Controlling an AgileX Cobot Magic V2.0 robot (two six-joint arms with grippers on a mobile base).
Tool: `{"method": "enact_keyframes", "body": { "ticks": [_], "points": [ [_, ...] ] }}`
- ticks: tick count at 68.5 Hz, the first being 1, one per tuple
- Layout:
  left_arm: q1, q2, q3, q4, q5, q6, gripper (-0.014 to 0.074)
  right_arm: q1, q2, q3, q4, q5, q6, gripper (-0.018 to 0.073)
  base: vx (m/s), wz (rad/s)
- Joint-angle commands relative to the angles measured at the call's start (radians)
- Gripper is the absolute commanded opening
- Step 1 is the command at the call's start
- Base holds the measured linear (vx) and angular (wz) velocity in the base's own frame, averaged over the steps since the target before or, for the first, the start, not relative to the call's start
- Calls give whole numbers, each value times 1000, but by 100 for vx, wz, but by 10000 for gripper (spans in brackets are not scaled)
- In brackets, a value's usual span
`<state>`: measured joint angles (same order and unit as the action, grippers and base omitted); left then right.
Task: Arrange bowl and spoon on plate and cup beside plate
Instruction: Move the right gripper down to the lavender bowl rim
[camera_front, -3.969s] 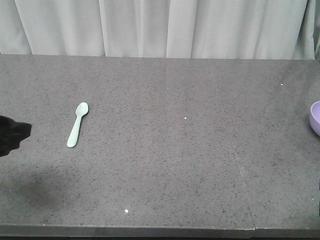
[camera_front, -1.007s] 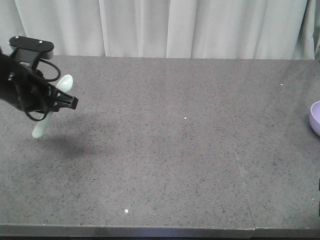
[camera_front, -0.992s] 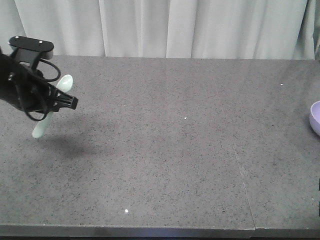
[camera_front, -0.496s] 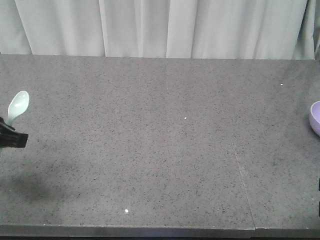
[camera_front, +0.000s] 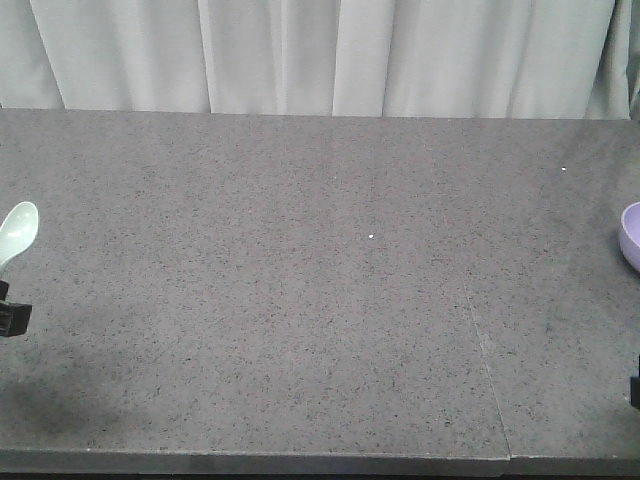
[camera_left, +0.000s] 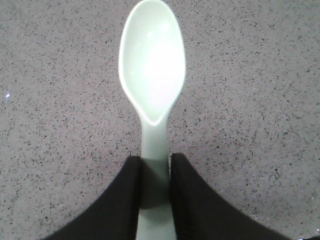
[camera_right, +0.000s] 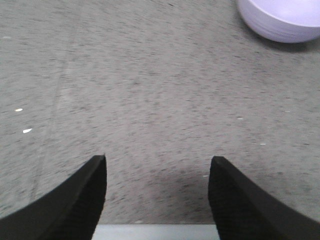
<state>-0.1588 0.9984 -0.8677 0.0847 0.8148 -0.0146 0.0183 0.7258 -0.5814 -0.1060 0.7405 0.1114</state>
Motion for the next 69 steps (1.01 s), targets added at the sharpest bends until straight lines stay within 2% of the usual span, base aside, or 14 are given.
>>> {"method": "enact_keyframes", "body": {
  "ticks": [1,8,15,21,27,40,45,50,57,69],
  "points": [
    [-3,-16,-24,-1,-51,-1,90,-6,108,-103,-134,-20,97,446,0,0],
    [-3,-16,-24,-1,-47,-2,90,-7,231,-214,-241,32,167,446,0,0],
    [-3,-16,-24,-1,-47,-2,90,-18,339,-321,-295,89,200,446,0,0],
    [-3,-16,-24,-1,-47,-2,90,-94,431,-436,-285,116,197,446,0,0],
    [-3,-16,-24,-1,-47,-2,90,-220,501,-537,-212,134,134,446,0,0],
    [-3,-16,-24,-1,-47,-2,90,-464,660,-735,131,189,-125,446,0,0],
    [-3,-16,-24,-1,-47,-2,90,-522,713,-791,205,213,-195,446,0,0],
    [-3,-16,-24,-1,-47,-2,90,-565,766,-846,237,230,-224,446,0,0],
    [-3,-16,-24,-1,-47,-2,90,-607,831,-908,222,266,-225,446,0,0],
    [-3,-16,-24,-1,-47,-2,90,-625,924,-983,209,313,-257,446,0,0]
  ]
}}
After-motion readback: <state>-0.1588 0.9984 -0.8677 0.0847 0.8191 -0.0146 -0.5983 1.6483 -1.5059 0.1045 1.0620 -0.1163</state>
